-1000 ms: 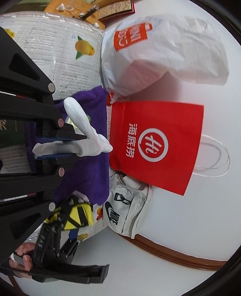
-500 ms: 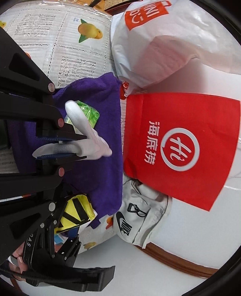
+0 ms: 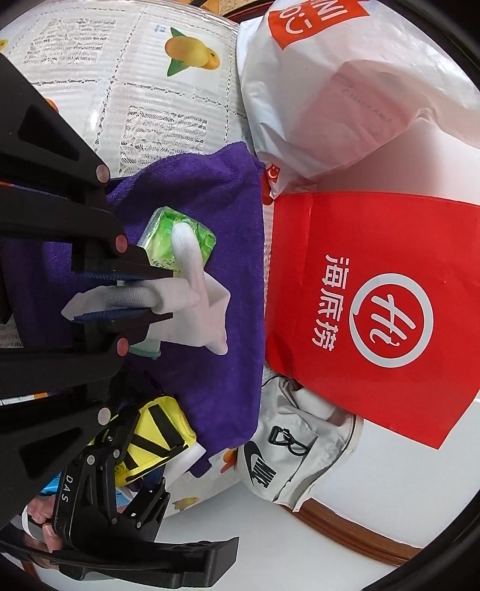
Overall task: Organize soft objects
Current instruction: 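Open the left tool to drop the glove on the towel while the right tool drops the pouch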
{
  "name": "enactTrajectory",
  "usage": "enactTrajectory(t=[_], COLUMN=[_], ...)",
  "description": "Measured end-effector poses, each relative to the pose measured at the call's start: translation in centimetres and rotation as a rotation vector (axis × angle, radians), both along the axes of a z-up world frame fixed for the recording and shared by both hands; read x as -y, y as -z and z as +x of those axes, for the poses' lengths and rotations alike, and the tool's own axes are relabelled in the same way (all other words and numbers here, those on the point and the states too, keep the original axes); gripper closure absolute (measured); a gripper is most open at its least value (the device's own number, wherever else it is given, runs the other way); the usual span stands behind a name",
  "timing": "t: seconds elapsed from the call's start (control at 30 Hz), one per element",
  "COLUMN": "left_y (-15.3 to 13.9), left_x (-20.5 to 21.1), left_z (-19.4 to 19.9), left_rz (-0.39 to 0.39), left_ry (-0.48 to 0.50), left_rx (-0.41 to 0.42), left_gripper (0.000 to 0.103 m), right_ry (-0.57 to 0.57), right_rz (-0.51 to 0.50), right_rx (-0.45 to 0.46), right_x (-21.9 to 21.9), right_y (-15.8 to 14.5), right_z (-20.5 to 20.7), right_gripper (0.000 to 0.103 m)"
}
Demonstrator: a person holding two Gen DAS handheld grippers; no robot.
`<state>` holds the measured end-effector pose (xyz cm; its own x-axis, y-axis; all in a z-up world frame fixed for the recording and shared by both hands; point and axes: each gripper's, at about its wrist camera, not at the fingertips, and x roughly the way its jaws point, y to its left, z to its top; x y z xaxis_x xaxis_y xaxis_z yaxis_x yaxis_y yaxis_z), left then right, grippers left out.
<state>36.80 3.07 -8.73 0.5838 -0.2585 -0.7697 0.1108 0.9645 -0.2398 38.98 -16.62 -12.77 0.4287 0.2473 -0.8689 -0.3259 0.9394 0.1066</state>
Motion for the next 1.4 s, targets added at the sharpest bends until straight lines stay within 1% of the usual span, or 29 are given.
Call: enactTrajectory(t=[0.07, 0.13, 0.2, 0.23, 0.27, 0.3, 0.33, 0.5, 0.53, 0.6, 0.83, 0.93, 1.0, 1.1, 1.27, 1.3, 1.4], left_y=[0.0, -0.1, -0.3, -0.4, -0.5, -0.7, -0.8, -1.8, -2.1, -2.8, -5.0, -5.8, -6.3, -7.0, -7.1, -7.0, -6.4], left_x=[0.0, 0.0, -0.1, -0.1, 0.0, 0.0, -0.1, -0.7, -0.9, -1.1, -1.6, -1.6, -1.5, -1.4, -1.5, -1.5, -1.7], left_z=[0.0, -0.1, -0.2, -0.3, -0.4, -0.6, -0.7, -1.8, -2.1, -3.1, -6.7, -8.5, -9.7, -11.8, -14.8, -15.5, -17.2], left_rz=[0.002, 0.003, 0.005, 0.016, 0.041, 0.057, 0.064, 0.067, 0.068, 0.067, 0.065, 0.069, 0.056, 0.072, 0.082, 0.083, 0.073], left_ry=[0.002, -0.001, -0.001, -0.005, -0.012, -0.018, -0.024, -0.047, -0.051, -0.057, -0.078, -0.080, -0.068, -0.078, -0.094, -0.095, -0.101], left_rx=[0.001, 0.004, 0.006, 0.005, 0.006, 0.012, 0.018, 0.019, 0.024, 0.039, 0.095, 0.106, 0.106, 0.117, 0.087, 0.085, 0.074], left_gripper=[0.089, 0.087, 0.080, 0.070, 0.064, 0.062, 0.060, 0.059, 0.057, 0.054, 0.054, 0.054, 0.054, 0.054, 0.054, 0.054, 0.054], right_ry=[0.006, 0.016, 0.020, 0.023, 0.026, 0.027, 0.027, 0.046, 0.050, 0.054, 0.097, 0.109, 0.113, 0.103, 0.060, 0.050, 0.009], right_rz=[0.005, 0.010, 0.014, 0.017, 0.021, 0.028, 0.033, 0.048, 0.057, 0.062, 0.078, 0.108, 0.120, 0.133, 0.147, 0.145, 0.142], right_rx=[0.000, 0.001, -0.002, -0.001, 0.003, 0.005, 0.008, 0.046, 0.051, 0.065, 0.133, 0.131, 0.134, 0.136, 0.132, 0.133, 0.131], right_x=[0.1, 0.2, 0.3, 0.3, 0.4, 0.6, 0.7, 1.2, 1.4, 1.7, 2.7, 3.2, 3.4, 3.5, 3.1, 3.0, 2.2], right_y=[-0.1, -0.2, -0.2, -0.3, -0.5, -0.7, -0.9, -2.5, -3.0, -3.7, -6.0, -6.5, -6.7, -7.1, -7.1, -7.0, -6.4], right_z=[0.2, 0.3, 0.3, 0.2, 0.1, -0.1, -0.2, -1.4, -1.8, -2.5, -6.0, -7.7, -8.8, -10.8, -14.7, -15.4, -17.7], right_gripper=[0.035, 0.034, 0.032, 0.032, 0.031, 0.030, 0.026, 0.025, 0.025, 0.025, 0.025, 0.025, 0.025, 0.025, 0.025, 0.026, 0.039])
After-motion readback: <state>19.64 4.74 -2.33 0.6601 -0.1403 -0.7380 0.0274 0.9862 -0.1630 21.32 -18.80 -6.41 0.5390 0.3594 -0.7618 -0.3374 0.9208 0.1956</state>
